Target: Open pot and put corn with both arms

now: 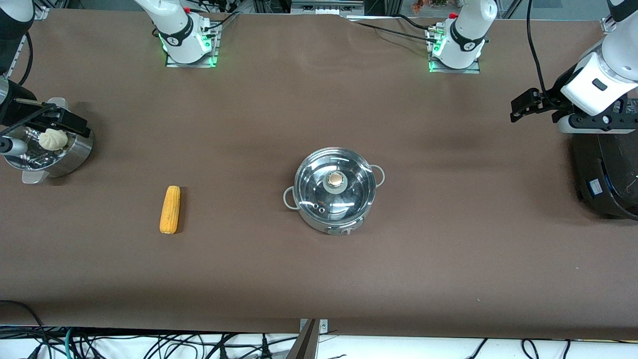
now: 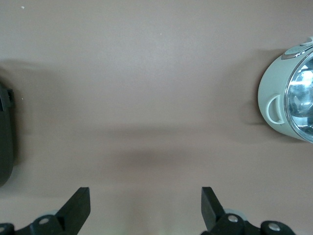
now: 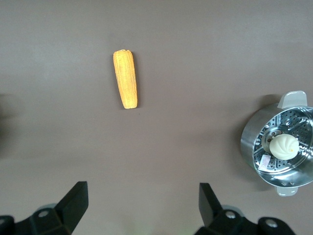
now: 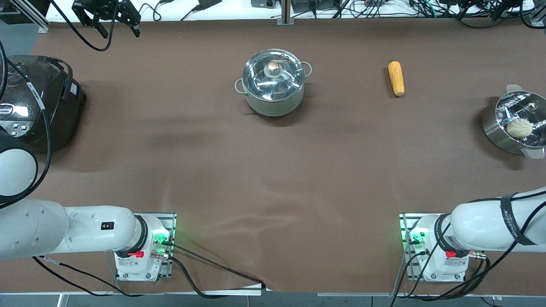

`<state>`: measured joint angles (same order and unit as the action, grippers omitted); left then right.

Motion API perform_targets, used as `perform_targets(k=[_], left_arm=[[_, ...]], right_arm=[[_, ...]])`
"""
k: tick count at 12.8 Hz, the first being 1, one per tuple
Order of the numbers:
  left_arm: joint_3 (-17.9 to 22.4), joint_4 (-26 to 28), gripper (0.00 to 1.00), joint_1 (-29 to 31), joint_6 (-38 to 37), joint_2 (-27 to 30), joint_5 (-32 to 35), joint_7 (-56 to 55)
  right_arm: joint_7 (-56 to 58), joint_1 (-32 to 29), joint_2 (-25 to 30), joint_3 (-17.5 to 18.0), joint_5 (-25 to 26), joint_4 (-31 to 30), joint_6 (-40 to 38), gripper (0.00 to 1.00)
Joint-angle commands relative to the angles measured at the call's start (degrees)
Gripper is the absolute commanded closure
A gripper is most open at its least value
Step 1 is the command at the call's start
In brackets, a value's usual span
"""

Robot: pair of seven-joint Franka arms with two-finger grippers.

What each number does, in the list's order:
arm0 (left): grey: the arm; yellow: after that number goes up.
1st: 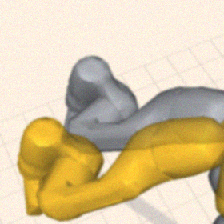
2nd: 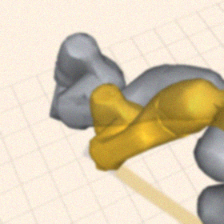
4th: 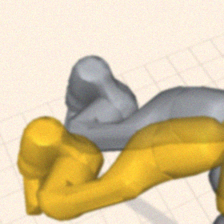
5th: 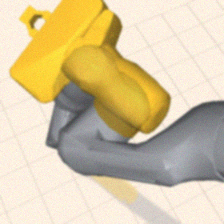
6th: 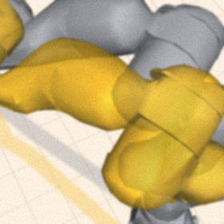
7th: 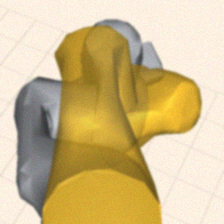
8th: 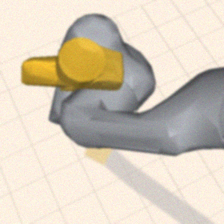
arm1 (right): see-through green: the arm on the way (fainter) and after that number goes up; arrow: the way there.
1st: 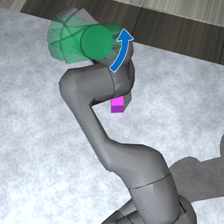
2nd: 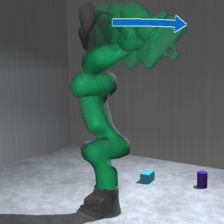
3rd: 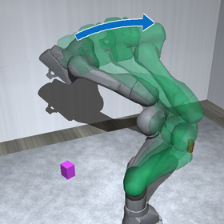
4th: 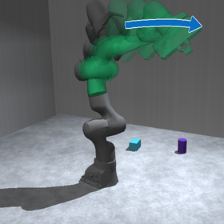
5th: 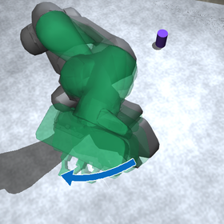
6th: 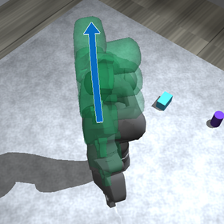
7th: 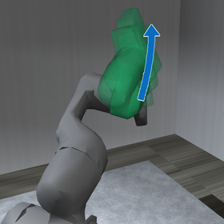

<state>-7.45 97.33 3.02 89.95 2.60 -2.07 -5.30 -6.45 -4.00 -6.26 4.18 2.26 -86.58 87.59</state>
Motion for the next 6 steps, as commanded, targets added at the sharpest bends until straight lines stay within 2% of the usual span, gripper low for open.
perform_targets(k=[1,6], left_arm=[[-0.5,-1.0,0.00,0.4,-1.1,0.2,0.9,0.1],[-0.5,-1.1,0.00,0.4,-1.1,0.2,0.9,0.3]], right_arm=[[0.4,-0.6,-0.4,0.2,-1.0,1.2,-0.2,0.00],[0.4,-0.7,-0.4,0.2,-1.0,1.2,-0.2,0.00]])
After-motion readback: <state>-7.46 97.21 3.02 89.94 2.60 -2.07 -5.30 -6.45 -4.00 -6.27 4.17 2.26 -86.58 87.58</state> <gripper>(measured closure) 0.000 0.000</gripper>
